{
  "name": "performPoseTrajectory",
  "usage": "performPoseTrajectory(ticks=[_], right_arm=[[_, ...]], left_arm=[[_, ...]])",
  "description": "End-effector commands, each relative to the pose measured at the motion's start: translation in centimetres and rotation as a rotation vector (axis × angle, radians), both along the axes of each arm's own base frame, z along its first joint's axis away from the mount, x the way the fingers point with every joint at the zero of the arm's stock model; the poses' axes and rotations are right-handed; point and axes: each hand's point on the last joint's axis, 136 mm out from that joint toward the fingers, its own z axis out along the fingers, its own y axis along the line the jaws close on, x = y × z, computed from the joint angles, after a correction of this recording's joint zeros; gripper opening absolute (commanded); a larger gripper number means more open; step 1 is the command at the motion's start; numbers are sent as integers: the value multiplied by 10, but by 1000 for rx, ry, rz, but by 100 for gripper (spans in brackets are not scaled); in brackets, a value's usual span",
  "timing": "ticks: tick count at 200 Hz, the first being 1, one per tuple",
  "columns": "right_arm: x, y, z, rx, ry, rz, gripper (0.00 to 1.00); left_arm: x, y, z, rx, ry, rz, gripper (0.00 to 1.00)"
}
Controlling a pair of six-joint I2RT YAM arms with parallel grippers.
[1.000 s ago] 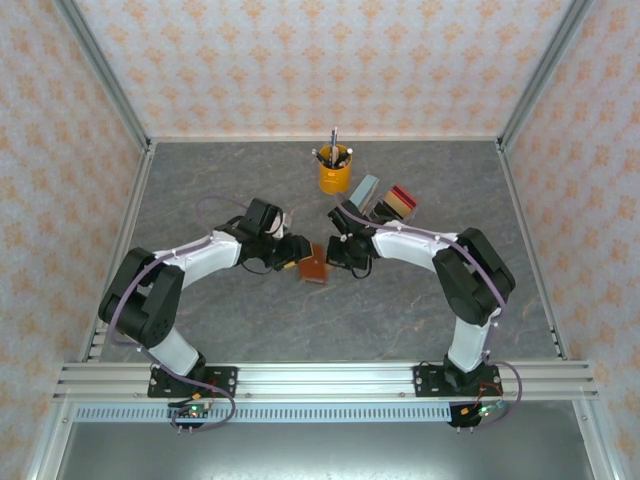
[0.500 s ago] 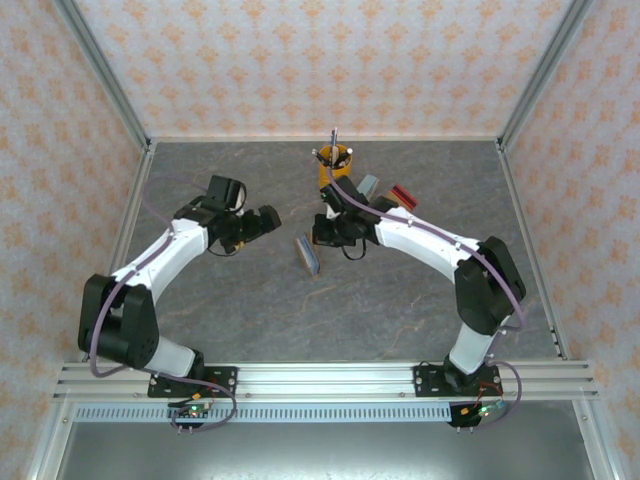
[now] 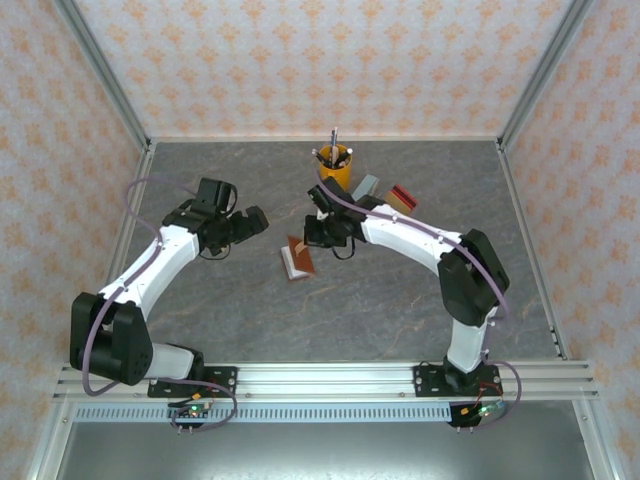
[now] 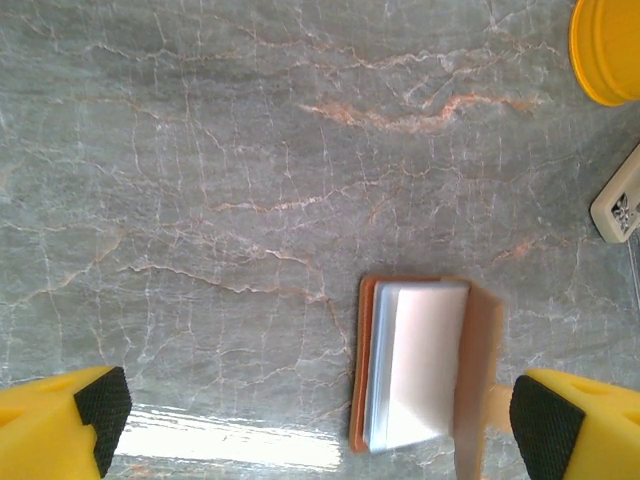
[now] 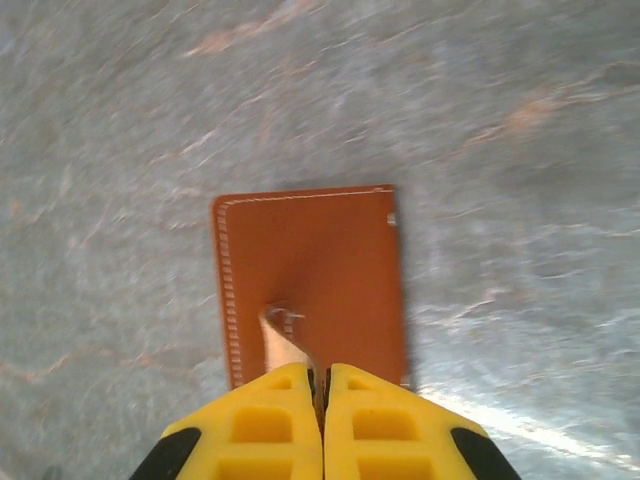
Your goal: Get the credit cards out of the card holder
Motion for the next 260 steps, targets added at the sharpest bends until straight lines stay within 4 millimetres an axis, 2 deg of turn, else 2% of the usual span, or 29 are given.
performPoseTrajectory(ticks=[1, 41, 73, 82, 95, 108, 140, 177, 225, 260], right_arm=[[9, -43, -11, -85, 3, -123, 6], [8, -77, -37, -211, 28, -135, 7], [7, -90, -52, -280, 47, -125, 7], [7, -90, -54, -285, 51, -122, 7], [7, -90, -56, -285, 54, -123, 7], [7, -90, -58, -283, 56, -124, 7], [7, -90, -59, -282, 55, -126, 7], [5, -89, -62, -273, 64, -127, 6], [2, -86, -69, -258, 85, -123, 6], [0, -81, -75, -238, 107, -113, 6]], left_arm=[[5, -14, -4, -78, -14, -31, 100], [11, -54, -17, -262, 5, -139, 94], [14, -84, -28, -312, 28, -212, 85], [15, -92, -29, -317, 34, -235, 80], [16, -103, -31, -318, 49, -257, 67], [18, -108, -34, -304, 66, -261, 59], [21, -116, -46, -302, 105, -264, 48], [23, -129, -50, -333, 116, -291, 47], [23, -141, -57, -355, 137, -319, 51], [25, -165, -45, -463, 102, -379, 51]])
